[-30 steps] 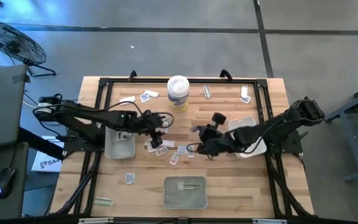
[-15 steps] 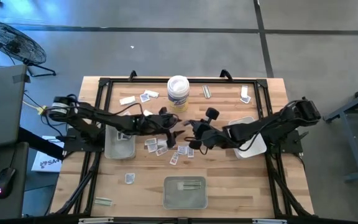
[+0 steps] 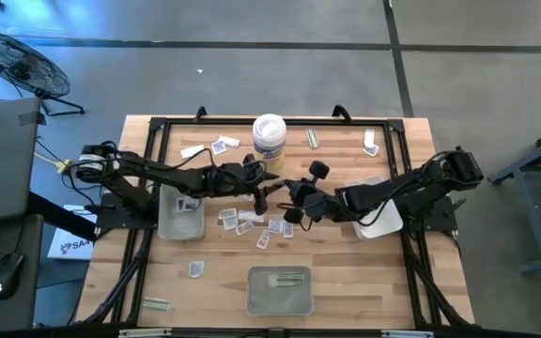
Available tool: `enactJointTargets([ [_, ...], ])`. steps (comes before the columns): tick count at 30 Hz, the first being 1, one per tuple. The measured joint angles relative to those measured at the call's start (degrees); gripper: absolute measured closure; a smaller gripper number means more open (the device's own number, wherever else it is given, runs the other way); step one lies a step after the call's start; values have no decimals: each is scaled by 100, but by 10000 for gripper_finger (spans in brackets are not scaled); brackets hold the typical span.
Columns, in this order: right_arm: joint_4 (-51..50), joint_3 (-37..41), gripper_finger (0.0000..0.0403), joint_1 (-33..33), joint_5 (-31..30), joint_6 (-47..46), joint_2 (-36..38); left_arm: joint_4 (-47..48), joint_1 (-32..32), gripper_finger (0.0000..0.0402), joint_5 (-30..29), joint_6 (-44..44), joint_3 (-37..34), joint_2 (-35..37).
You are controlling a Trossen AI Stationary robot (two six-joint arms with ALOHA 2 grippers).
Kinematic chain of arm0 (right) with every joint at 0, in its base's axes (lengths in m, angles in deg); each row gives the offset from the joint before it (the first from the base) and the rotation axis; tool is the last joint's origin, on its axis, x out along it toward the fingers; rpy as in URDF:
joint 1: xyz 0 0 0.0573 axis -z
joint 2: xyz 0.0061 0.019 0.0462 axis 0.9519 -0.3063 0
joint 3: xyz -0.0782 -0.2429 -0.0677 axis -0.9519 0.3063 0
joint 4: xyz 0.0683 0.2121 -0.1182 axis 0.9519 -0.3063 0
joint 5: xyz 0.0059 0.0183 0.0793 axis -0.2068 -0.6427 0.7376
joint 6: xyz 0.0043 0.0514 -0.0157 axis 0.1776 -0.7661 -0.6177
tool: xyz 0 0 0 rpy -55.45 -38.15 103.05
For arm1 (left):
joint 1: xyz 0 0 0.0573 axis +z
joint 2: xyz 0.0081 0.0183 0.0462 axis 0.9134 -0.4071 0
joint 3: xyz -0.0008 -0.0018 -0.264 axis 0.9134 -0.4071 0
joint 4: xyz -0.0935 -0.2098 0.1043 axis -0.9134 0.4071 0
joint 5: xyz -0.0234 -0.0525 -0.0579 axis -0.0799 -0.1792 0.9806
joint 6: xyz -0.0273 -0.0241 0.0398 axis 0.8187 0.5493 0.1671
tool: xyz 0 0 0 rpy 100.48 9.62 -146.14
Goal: Pick & Place First Aid Supplies
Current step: Put the blue alcohol pad into the top gray bin
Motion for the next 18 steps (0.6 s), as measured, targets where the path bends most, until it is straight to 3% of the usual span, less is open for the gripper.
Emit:
enactJointTargets([
  [5, 26, 0, 401, 35, 99, 22, 0, 34, 0, 388, 238, -33, 0, 2],
  [12, 35, 0, 387, 31, -59, 21, 5, 48, 0, 398, 255, -269, 0, 6],
  [18, 66, 0, 330, 25, -103, 37, 178, 919, 2, 400, 85, -262, 71, 293],
])
